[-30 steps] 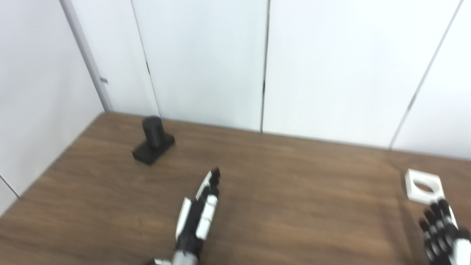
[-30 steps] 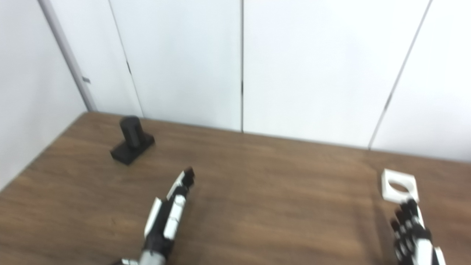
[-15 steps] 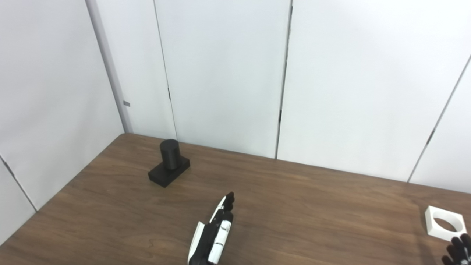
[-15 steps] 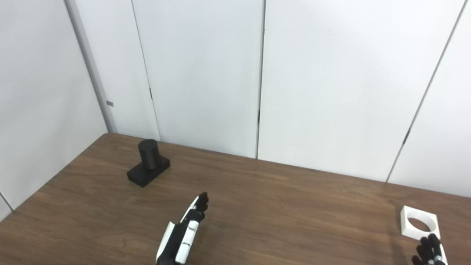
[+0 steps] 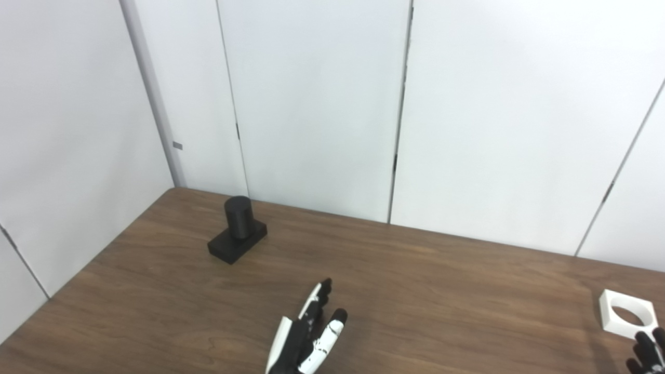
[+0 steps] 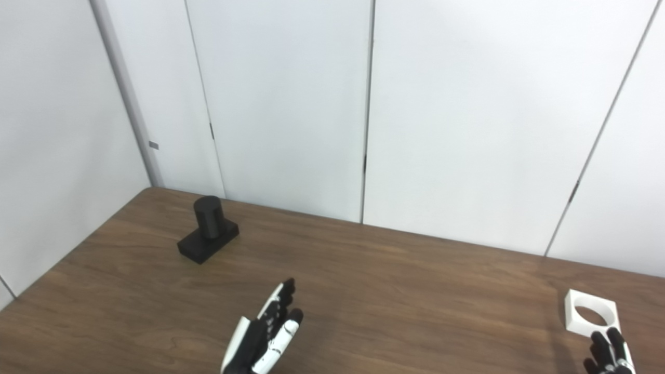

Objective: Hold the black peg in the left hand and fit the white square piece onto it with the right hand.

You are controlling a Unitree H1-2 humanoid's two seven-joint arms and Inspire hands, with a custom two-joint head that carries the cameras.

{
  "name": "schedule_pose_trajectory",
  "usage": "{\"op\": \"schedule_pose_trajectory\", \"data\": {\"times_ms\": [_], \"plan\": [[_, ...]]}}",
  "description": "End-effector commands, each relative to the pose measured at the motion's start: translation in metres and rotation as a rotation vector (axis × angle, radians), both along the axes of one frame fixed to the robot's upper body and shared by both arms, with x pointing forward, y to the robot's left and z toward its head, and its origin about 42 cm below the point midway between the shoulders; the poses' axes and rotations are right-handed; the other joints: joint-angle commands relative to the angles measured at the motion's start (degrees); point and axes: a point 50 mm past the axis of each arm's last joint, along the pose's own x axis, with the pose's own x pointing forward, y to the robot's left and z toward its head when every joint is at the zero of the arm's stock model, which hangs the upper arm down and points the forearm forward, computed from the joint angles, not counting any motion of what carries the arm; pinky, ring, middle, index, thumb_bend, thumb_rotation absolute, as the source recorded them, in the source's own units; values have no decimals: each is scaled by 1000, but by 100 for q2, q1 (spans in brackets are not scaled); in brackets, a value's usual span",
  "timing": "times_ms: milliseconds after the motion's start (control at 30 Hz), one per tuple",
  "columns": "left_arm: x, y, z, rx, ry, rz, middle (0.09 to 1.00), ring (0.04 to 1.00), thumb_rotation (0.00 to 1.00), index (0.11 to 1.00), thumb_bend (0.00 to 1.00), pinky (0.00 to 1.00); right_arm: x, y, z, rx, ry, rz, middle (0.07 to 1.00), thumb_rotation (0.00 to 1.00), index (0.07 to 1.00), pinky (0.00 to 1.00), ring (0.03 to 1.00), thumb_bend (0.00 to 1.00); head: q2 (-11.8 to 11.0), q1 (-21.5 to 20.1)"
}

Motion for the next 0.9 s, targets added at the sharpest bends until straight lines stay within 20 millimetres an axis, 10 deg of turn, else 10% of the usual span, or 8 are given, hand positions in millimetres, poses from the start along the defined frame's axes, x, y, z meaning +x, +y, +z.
{"op": "schedule_pose_trajectory", "data": {"times_ms": [0, 267, 533, 867], "plan": [[-5, 21, 23, 123, -48, 25, 972, 962, 517, 983, 570, 915, -22, 0, -30, 28, 101, -24, 979, 1000, 1000, 1000, 1000, 769, 4, -1], [3, 81, 63, 444, -20, 233, 956, 936, 475, 937, 846, 882, -23, 5, -30, 33, 108, -11, 987, 1000, 1000, 1000, 1000, 799, 14, -33], [25, 127, 63, 702, 9, 396, 923, 895, 506, 886, 901, 779, -24, 6, -29, 42, 106, -29, 978, 1000, 1000, 1000, 1000, 791, 38, -48], [52, 165, 58, 954, 133, 445, 932, 932, 640, 857, 950, 915, -25, 9, -27, 42, 121, -32, 957, 1000, 995, 1000, 998, 811, 59, -99]]}}
